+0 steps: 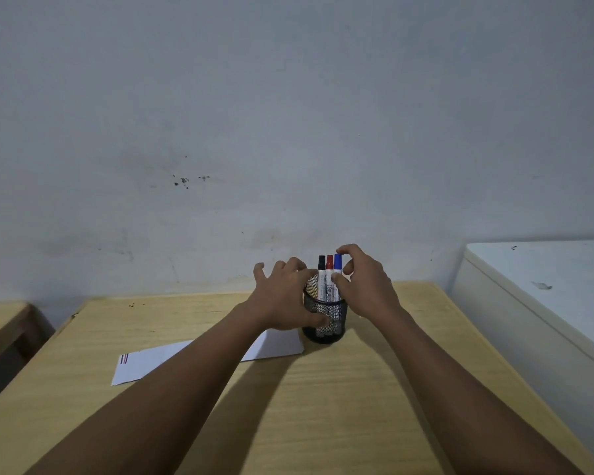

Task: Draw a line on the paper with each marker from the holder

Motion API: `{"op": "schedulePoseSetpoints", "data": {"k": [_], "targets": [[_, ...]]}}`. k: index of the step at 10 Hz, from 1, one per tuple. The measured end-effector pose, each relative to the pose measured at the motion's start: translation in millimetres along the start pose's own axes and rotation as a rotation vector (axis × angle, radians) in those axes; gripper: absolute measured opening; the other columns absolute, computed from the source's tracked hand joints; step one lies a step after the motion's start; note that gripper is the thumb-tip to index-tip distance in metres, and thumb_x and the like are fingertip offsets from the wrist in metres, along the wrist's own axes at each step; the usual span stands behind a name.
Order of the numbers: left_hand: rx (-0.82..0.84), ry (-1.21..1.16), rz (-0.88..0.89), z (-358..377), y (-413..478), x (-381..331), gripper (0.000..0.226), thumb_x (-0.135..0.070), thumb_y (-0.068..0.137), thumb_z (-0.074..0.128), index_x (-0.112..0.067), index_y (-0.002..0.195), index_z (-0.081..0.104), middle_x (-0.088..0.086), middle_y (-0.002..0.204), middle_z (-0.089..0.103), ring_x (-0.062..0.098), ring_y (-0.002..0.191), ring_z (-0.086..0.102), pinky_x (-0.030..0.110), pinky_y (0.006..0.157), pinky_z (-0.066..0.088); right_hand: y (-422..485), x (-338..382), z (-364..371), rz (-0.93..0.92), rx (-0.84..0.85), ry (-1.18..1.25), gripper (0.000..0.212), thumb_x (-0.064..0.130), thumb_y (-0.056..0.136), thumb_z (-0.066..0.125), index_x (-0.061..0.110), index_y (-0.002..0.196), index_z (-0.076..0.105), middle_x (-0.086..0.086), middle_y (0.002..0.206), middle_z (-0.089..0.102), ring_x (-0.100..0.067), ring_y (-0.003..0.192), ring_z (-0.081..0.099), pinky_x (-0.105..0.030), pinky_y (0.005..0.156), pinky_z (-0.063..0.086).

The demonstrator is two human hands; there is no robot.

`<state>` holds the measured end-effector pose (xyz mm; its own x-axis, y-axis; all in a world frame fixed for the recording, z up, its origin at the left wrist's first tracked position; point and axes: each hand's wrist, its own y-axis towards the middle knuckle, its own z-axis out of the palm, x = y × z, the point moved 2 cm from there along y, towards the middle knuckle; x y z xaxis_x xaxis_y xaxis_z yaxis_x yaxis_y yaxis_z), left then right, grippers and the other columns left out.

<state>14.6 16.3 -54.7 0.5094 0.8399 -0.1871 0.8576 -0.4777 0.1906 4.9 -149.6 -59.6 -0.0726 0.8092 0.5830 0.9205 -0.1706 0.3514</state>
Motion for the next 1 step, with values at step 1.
{"op": "schedulePoseSetpoints", "data": {"k": [1], "targets": [[-0.04,-0.016,-0.032,-5.6,-2.9,3.6,0.09,-0.074,0.07,0.064,-0.031,0.146,0.041,-0.003,0.142,0.043,0.022,0.135,0.036,0.061,0.113,0.007,-1.3,7.2,-6.9,0.002,-0.051,-0.041,0.05,0.034,0.097,0.063,0.029,0.143,0.045,-0.003,0.131,0.059,-0.024,0.118,0.058,-0.051,0.1,0.045]]}}
